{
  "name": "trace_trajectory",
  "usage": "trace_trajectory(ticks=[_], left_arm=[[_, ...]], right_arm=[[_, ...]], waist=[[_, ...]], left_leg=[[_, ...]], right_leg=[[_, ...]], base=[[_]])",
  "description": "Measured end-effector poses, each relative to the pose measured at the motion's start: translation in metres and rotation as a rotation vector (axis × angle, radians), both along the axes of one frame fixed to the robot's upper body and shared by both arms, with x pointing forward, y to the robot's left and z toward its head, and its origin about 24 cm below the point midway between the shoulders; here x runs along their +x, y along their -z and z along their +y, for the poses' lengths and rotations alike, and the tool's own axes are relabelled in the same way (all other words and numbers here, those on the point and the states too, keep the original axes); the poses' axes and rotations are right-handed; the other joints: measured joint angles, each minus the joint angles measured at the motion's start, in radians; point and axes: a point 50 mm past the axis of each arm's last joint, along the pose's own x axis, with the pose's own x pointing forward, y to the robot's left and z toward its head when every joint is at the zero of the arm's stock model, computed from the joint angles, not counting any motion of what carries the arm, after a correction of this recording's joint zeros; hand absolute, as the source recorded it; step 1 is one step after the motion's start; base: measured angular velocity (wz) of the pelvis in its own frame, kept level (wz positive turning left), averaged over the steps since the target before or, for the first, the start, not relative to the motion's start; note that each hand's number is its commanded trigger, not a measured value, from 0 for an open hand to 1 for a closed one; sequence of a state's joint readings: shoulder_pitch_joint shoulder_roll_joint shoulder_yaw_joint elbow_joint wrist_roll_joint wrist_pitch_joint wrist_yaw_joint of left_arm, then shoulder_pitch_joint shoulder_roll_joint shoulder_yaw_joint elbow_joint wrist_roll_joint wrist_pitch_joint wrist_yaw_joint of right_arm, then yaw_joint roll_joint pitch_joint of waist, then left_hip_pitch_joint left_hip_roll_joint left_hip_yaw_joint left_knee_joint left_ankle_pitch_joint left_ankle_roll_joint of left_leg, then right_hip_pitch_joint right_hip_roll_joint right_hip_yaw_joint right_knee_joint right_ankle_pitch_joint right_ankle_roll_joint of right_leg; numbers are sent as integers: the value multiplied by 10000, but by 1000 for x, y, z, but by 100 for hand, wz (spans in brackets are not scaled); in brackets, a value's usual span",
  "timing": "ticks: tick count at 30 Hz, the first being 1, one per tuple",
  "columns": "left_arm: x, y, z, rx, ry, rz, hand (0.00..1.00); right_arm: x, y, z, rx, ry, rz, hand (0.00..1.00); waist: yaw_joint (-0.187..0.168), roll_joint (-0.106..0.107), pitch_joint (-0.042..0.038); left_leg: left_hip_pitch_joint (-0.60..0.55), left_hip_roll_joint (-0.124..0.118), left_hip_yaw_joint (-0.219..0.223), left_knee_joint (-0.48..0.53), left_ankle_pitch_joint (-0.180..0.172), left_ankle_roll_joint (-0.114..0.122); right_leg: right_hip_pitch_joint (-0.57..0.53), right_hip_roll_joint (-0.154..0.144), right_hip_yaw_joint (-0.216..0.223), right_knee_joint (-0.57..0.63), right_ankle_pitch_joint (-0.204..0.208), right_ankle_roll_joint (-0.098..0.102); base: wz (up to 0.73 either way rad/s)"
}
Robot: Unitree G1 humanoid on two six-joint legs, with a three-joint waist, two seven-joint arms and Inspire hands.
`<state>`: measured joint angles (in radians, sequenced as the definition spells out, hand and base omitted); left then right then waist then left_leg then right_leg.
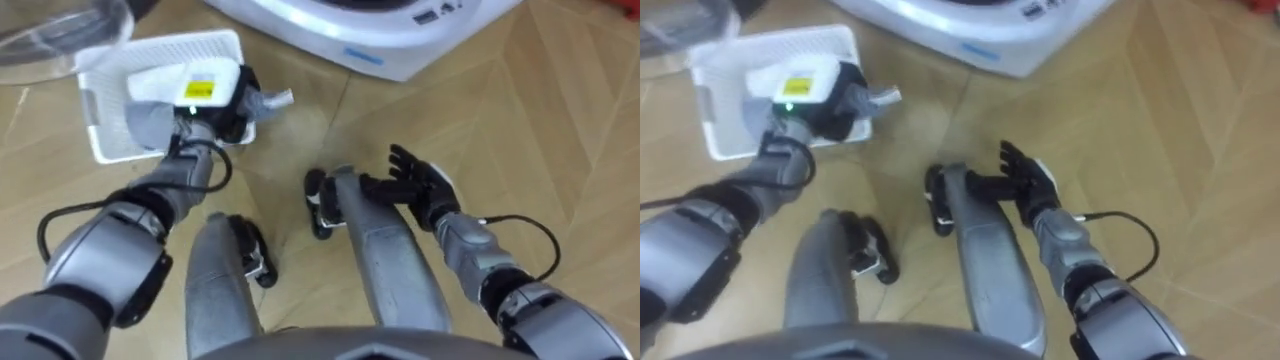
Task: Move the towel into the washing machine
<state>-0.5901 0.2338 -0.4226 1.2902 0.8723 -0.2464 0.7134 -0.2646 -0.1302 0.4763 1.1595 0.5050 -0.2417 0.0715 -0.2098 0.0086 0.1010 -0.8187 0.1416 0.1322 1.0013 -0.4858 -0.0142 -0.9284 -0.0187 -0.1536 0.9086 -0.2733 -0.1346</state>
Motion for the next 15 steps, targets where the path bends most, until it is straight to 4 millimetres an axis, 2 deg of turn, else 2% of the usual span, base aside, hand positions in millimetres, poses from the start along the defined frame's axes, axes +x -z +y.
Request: trace_trajectory(ticks=[4, 7, 9, 11, 15], left_arm=[[9, -20, 4, -493, -310, -1504, 100], [14, -31, -3, -1107, -334, -2287, 100], [12, -30, -6, -1537, -428, -2405, 100], [9, -27, -13, -2643, -886, -2365, 100], [-1, -18, -22, -4754, -1649, -1773, 100]], right_arm=[[1, 0, -7, -811, -514, 56, 0], [-1, 3, -10, -971, -523, 378, 0], [2, 1, -9, -968, -615, 347, 0], [7, -2, -8, -1003, -729, 216, 0], [12, -5, -3, -964, -1299, 70, 0]], waist=[[441, 223, 2], [817, 246, 5], [949, 251, 5], [1041, 252, 5], [1134, 239, -3]], left_leg=[[865, -225, -46, -849, 292, 56], [1583, -367, -56, -1451, 486, 96], [1982, -457, -67, -1716, 552, 108], [2311, -658, -157, -2052, 702, 146], [2462, -691, -258, -2184, 758, 152]], right_leg=[[915, -190, -162, -650, 13, 75], [1647, -317, -274, -1069, 17, 138], [2016, -360, -275, -1225, 11, 185], [2341, -535, -348, -1371, -12, 254], [2567, -548, -427, -1525, -2, 297]], base=[[23], [21], [11], [21], [10]])
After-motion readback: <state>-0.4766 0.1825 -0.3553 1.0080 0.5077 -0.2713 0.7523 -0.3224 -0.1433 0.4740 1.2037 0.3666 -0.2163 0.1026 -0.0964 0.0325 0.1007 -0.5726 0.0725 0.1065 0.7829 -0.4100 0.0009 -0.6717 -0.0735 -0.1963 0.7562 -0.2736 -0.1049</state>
